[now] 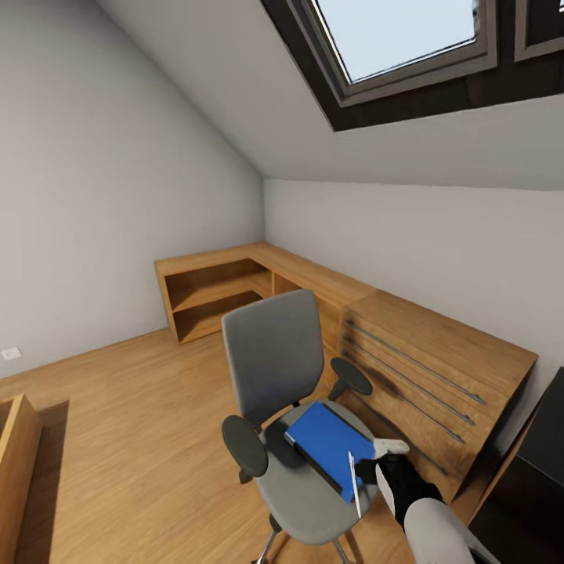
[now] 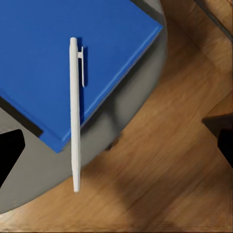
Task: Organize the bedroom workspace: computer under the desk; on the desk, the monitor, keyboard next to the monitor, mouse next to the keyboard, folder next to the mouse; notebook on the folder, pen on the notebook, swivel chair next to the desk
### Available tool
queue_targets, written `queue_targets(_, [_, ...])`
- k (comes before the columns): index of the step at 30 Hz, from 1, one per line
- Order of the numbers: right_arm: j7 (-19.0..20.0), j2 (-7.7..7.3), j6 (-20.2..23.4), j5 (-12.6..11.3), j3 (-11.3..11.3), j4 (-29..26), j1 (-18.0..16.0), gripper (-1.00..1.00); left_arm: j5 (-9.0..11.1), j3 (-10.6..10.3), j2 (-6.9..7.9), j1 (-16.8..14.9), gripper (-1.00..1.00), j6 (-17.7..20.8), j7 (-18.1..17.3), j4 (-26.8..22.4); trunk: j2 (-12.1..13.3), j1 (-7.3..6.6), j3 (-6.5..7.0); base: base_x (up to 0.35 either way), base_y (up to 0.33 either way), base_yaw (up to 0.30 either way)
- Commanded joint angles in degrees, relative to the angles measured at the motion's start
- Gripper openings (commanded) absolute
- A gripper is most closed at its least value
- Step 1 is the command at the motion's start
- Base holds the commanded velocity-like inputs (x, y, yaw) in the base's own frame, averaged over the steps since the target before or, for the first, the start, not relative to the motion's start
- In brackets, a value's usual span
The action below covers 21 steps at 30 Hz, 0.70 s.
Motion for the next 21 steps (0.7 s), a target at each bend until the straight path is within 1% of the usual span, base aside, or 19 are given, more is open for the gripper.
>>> queue_targets(1, [0.09, 0.07, 2.18, 0.11, -0.20, -1.00, -0.12, 1.00, 0.51, 0.09, -0.04, -0.04, 1.00, -0.11, -0.36, 0.03, -0.45, 0.23, -0.25, 0.000, 0.000, 0.000])
queue_targets(4, [0.60, 0.04, 7.37, 0.07, -0.17, -2.75, -1.03, 1.00, 0.51, 0.09, -0.08, -0.04, 1.00, -0.14, -0.35, 0.03, -1.66, 0.89, -0.79, 0.000, 0.000, 0.000])
queue_targets(9, [1.67, 0.02, 14.37, 0.04, -0.15, -4.04, -4.47, 1.00, 0.51, 0.09, -0.08, -0.04, 1.00, -0.14, -0.35, 0.03, -3.66, 1.98, -1.69, 0.000, 0.000, 0.000])
queue_targets(14, [2.16, 0.01, 16.55, 0.04, -0.10, -4.36, -5.56, 1.00, 0.51, 0.09, -0.06, -0.03, 1.00, -0.12, -0.35, 0.03, -5.67, 3.08, -2.58, 0.000, 0.000, 0.000])
queue_targets(21, [2.40, 0.04, 17.06, 0.03, -0.07, -4.44, -5.96, 1.00, 0.51, 0.09, -0.04, -0.01, 1.00, -0.16, -0.39, -0.04, -8.48, 4.62, -3.84, 0.000, 0.000, 0.000])
